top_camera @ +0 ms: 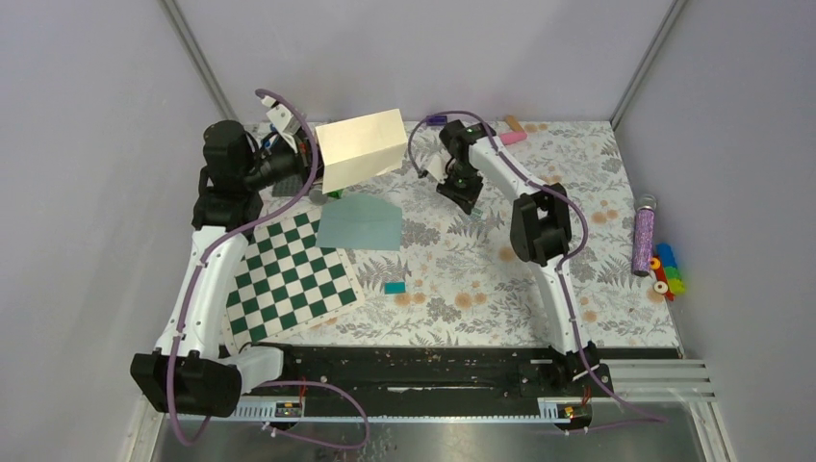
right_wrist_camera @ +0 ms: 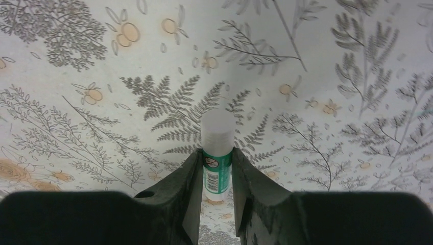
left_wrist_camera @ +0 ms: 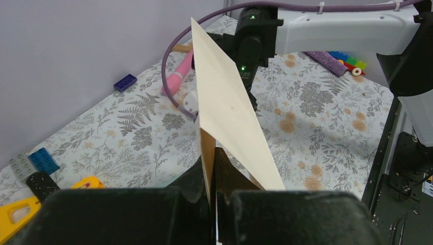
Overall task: Place the letter into the envelope and seal it
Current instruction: Place the solid glue at the center of the board.
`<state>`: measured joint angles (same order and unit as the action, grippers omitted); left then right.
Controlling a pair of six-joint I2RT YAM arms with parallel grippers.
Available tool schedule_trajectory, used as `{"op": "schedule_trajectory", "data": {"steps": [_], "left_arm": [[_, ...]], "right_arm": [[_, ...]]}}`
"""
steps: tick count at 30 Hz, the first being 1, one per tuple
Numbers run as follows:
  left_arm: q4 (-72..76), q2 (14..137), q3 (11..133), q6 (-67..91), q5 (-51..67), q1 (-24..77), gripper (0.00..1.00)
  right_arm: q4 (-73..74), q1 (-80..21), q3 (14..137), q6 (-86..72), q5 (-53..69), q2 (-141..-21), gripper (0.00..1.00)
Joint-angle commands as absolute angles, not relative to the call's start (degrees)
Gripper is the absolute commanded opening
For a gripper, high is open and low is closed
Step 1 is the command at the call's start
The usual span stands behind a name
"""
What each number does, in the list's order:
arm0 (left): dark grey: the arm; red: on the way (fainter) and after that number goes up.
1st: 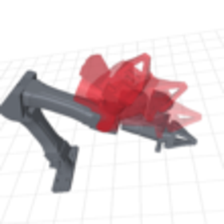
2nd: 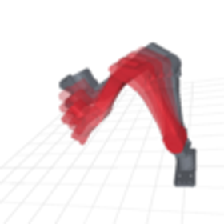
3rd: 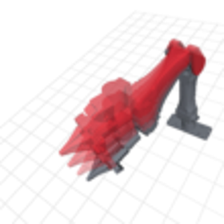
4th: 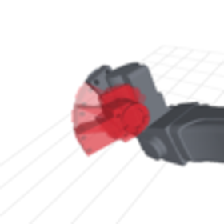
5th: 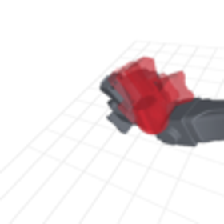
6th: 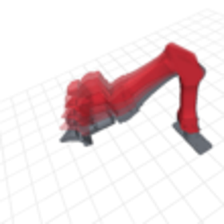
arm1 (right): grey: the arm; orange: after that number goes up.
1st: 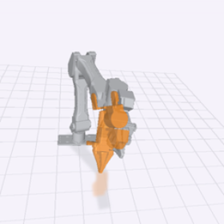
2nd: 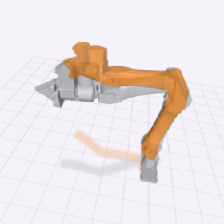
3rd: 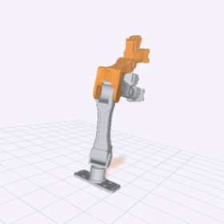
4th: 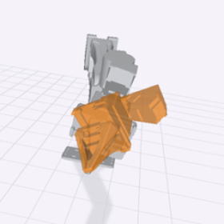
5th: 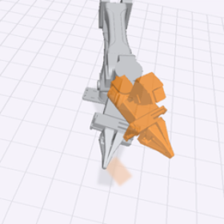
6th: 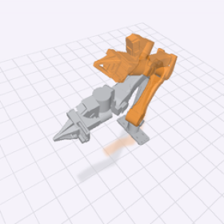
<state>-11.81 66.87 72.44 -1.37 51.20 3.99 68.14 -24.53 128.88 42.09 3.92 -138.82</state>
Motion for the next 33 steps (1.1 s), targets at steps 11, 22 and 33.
{"op": "schedule_trajectory", "data": {"steps": [11, 22, 33], "left_arm": [[-6.24, 65.28, 70.86, 2.11, 55.2, 3.52, 0.0], [-4.89, 65.47, 70.58, 3.08, 55.43, 3.43, 0.0], [-4.31, 65.84, 70.29, 3.25, 55.55, 3.43, 0.0]], "right_arm": [[67.17, -30.03, 126.83, 46.22, 1.62, -140.33, 0.22], [66.04, -30.04, 124.7, 46.08, 0.32, -140.58, 0.47], [66.01, -29.98, 126.29, 44.74, -3.24, -140.81, 0.58]]}}
